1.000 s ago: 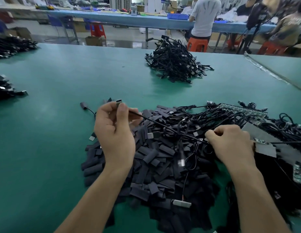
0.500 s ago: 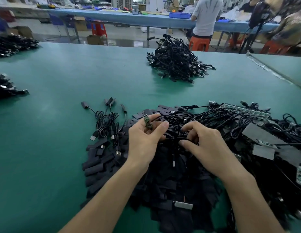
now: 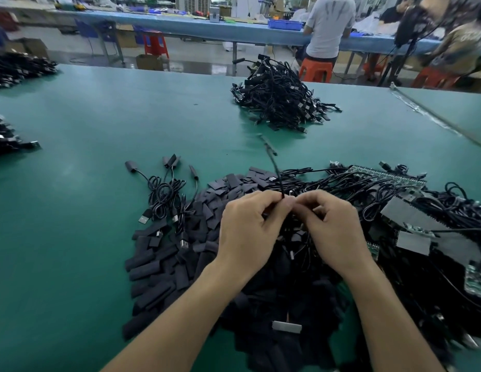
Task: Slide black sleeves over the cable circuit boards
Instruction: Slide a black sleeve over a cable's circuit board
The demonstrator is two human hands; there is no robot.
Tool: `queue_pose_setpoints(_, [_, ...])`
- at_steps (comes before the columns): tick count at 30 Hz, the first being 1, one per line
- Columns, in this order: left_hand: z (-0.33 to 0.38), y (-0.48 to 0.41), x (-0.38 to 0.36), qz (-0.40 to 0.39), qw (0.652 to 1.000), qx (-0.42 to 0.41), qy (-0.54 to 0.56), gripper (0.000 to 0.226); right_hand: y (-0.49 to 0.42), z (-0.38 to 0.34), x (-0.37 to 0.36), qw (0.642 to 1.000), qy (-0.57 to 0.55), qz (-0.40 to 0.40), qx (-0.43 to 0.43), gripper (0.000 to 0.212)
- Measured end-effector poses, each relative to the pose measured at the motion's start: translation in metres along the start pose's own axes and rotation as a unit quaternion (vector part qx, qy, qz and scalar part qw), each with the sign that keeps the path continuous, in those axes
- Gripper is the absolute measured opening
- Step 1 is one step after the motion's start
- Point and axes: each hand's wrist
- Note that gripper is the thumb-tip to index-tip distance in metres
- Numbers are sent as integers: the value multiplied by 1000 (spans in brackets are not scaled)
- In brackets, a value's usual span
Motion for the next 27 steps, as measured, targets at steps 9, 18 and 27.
queue_pose_setpoints(9, [25, -2, 5, -185, 976, 25, -109, 46, -1, 3, -11, 990, -81, 102, -54, 11])
queue_pose_setpoints(18, [30, 1, 16, -26, 993, 93, 66, 48, -8, 7, 10, 925, -196, 271, -181, 11])
queue_pose_setpoints(27, [4, -30, 76, 138, 900, 251, 328, 44, 0, 2, 29, 949, 236, 143, -154, 49])
Point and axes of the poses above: each hand's wrist, its own y-axis away from the middle knuckle, its own x-axis out of the back of the hand, z = x × y, and after that the axes turned 1 degree about -x, right-handed
